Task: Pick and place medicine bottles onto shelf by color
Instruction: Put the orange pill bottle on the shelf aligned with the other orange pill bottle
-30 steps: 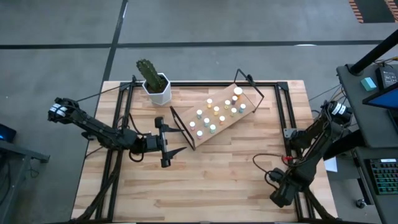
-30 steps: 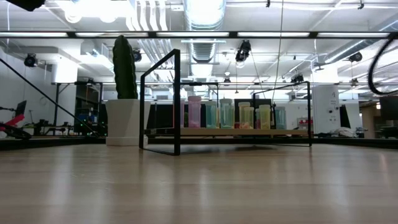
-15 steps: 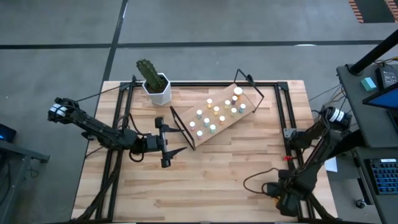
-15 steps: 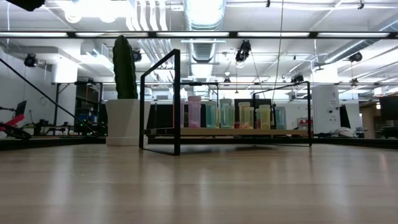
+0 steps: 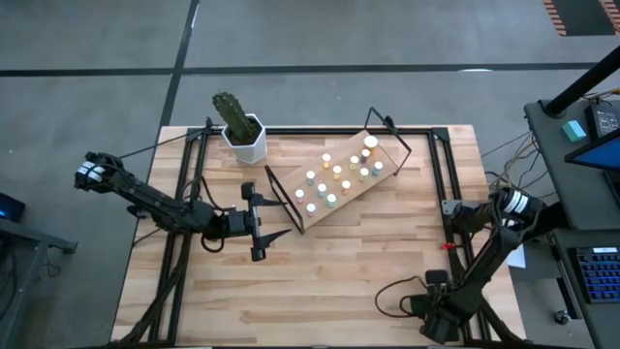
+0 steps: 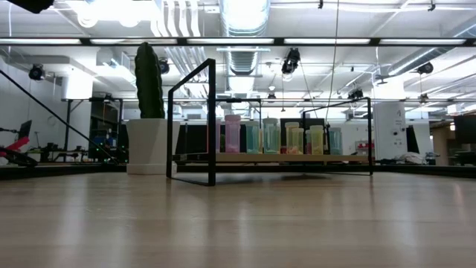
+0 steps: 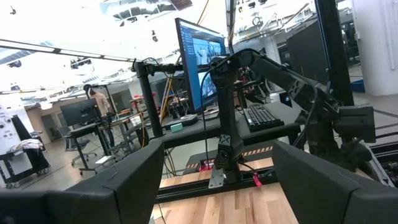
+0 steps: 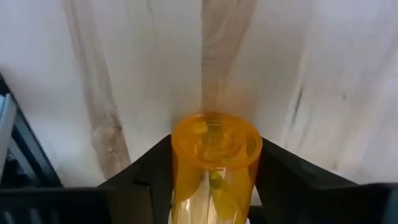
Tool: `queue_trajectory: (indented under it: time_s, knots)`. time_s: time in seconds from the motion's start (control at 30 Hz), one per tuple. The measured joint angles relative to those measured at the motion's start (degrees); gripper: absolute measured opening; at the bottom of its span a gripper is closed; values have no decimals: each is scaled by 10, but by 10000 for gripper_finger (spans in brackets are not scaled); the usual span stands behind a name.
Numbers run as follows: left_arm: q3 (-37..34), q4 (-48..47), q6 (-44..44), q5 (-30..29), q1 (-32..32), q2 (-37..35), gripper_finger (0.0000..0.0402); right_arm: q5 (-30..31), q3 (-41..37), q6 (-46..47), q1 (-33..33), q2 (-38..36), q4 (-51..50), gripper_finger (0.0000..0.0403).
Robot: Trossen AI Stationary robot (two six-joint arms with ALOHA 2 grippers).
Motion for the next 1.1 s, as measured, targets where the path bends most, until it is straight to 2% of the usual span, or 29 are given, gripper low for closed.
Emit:
queue_trajectory:
  time_s: [0.1,0.2,0.27,0.37,0.47,0.57,0.77,0.87,1.1]
  knots:
    - [0,0,0,0,0,0,280,2,15,-9,-8,2,-19,165]
    - [0,0,-1,0,0,0,280,55,39,-19,-24,-9,-50,168]
    - [0,0,-1,0,0,0,280,123,60,-25,-39,-20,-75,172]
    - [0,0,-2,0,0,0,280,268,98,-31,-71,-37,-116,175]
    - [0,0,-4,0,0,0,280,398,132,-87,-111,-58,-122,175]
    - [-1,0,-7,0,0,0,280,475,144,-161,-151,-85,-86,175]
    - [-5,0,-45,4,-6,13,280,483,116,-428,-216,-112,54,175]
    - [-10,-4,-63,4,-14,25,280,457,88,-547,-246,-102,132,175]
    - [-10,-29,-101,4,-32,48,280,460,55,-676,-330,-30,212,176]
